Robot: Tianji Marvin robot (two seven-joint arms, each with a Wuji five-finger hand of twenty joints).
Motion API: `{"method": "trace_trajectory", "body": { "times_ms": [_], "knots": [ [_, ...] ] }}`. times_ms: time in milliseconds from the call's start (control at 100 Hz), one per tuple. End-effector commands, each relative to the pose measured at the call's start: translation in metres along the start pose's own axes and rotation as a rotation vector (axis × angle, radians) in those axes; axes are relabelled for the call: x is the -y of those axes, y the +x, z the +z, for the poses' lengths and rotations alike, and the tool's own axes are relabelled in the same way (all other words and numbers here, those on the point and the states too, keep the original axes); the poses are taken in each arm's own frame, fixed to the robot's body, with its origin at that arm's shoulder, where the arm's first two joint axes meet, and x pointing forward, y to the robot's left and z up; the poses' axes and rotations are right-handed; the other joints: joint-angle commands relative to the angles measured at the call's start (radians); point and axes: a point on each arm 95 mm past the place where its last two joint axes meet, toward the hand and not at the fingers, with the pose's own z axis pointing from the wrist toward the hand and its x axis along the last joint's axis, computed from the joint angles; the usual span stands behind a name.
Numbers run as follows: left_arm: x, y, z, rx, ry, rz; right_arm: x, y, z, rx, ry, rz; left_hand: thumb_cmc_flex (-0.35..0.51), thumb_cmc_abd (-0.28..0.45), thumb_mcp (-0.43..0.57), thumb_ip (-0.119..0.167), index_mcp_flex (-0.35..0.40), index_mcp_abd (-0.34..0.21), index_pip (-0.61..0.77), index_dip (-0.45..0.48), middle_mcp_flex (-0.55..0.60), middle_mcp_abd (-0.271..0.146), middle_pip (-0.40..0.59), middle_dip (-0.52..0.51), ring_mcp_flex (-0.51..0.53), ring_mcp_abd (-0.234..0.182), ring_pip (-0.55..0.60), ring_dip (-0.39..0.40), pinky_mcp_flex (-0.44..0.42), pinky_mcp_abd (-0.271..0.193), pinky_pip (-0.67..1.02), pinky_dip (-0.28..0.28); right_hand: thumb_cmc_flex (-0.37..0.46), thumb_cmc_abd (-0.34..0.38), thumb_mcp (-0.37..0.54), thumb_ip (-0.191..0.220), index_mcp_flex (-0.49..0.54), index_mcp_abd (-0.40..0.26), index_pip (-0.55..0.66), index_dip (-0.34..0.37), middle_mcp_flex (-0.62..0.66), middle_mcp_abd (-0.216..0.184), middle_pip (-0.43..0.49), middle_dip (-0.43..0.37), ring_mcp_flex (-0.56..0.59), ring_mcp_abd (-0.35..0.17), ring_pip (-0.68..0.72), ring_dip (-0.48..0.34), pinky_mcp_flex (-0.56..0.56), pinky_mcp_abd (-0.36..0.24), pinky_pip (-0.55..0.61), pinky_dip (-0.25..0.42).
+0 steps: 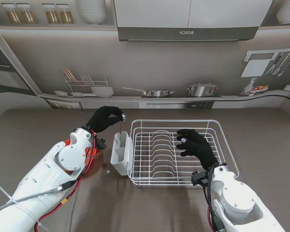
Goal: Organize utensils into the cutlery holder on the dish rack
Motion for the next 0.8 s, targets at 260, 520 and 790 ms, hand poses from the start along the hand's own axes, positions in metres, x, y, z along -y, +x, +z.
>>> {"method": "trace_trajectory", "body": {
  "times_ms": [260,520,790],
  "knots": [
    [-0.018,-0.009,-0.002,0.029,-0.063,-0.020,0.003,0.000,-0.001,-0.003,0.012,0.011,0.080,-0.005,0.082,0.012,0.055,-0.060,-0.003,-0.065,0.009,0.023,-0.027,-0.013,-0.014,0.019,0.000,0.008,-0.036,-0.001,-0.025,0.002,-0.027,0.011,-0.001,0.008,0.022,-0.006,-0.007,-0.016,0.013,0.007,-0.003,-0.007,0.031,0.007,0.004,0.020,0.007,0.022,-0.003,0.005],
    [-0.020,-0.012,-0.005,0.026,-0.114,0.018,0.002,0.001,-0.001,-0.004,0.008,0.012,0.061,-0.029,0.088,0.017,0.064,-0.069,-0.058,-0.200,-0.029,0.032,-0.068,-0.228,-0.043,0.017,-0.043,-0.014,-0.047,-0.007,-0.078,0.010,-0.028,0.011,-0.001,0.008,0.020,0.002,-0.006,-0.016,0.014,0.008,-0.003,-0.007,0.031,0.008,0.004,0.020,0.006,0.022,-0.003,0.004],
    [-0.017,-0.014,-0.008,0.018,-0.141,0.058,0.002,0.001,-0.001,-0.006,0.007,0.012,-0.001,-0.090,0.157,0.015,0.025,-0.041,-0.139,-0.300,-0.048,0.032,-0.095,-0.483,-0.056,0.011,-0.078,-0.035,-0.052,-0.009,-0.116,0.007,-0.028,0.011,-0.002,0.009,0.022,0.005,-0.005,-0.015,0.016,0.009,-0.003,-0.007,0.032,0.009,0.005,0.020,0.008,0.024,-0.003,0.004]
  ]
}}
